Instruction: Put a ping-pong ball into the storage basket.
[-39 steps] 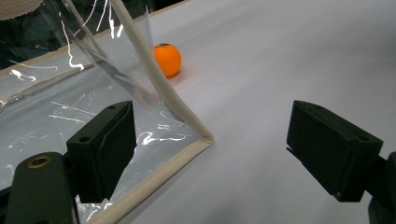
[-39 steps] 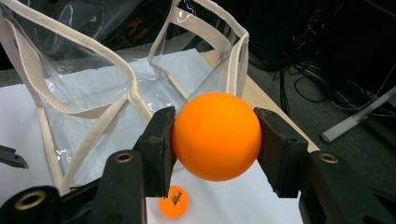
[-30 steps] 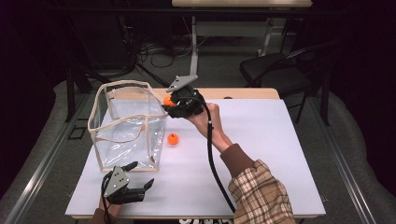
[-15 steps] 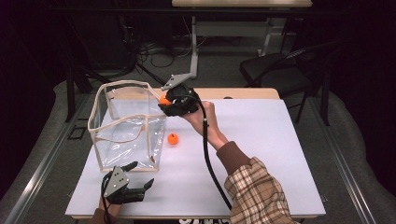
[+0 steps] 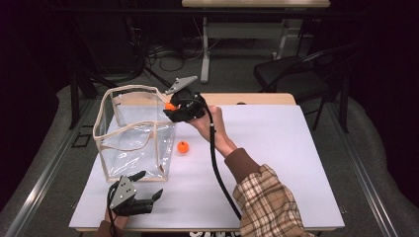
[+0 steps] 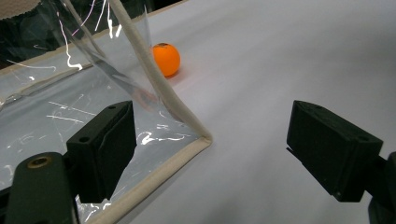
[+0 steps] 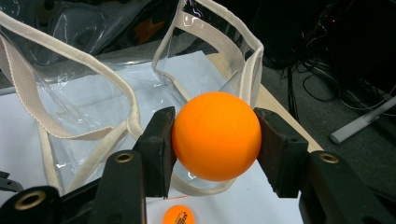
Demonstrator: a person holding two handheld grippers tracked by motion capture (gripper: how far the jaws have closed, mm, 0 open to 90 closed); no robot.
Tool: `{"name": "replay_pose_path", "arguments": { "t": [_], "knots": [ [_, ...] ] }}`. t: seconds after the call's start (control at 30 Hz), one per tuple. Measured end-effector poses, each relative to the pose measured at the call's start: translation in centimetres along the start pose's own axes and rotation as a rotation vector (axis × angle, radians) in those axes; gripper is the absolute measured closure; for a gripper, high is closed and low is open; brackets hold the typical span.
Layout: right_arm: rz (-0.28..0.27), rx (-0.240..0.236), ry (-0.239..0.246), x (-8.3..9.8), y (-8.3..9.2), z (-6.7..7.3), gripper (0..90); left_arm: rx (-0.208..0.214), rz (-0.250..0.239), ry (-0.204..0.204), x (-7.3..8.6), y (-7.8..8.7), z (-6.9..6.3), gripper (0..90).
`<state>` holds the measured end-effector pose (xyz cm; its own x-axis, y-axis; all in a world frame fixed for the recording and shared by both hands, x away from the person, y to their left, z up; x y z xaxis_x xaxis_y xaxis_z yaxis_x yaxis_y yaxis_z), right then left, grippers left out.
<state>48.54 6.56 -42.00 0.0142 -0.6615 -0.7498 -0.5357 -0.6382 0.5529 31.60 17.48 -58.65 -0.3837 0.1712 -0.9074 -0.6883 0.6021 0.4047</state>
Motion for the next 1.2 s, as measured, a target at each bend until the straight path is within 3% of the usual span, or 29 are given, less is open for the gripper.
{"name": "replay_pose_path", "arguments": {
  "t": [1.2],
  "knots": [
    [0.063, -0.039, -0.028, 0.5, -3.1, 0.4, 50.4, 0.002, 0.002, 0.001, 0.0, 0.0, 0.0, 15.8]
  ]
}}
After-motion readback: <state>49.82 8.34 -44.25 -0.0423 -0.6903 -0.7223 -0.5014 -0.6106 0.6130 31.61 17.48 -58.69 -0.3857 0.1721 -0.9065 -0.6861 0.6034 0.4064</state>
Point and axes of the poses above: each handheld gripper's, and its own axes: y roughly backward along the jaws, x roughly out of its underside, z roughly to its left, the point moved 9 cm from there along -y, roughly forward along the jaws, and after that the axes turned 14 degrees about y, right-handed, at the moved point
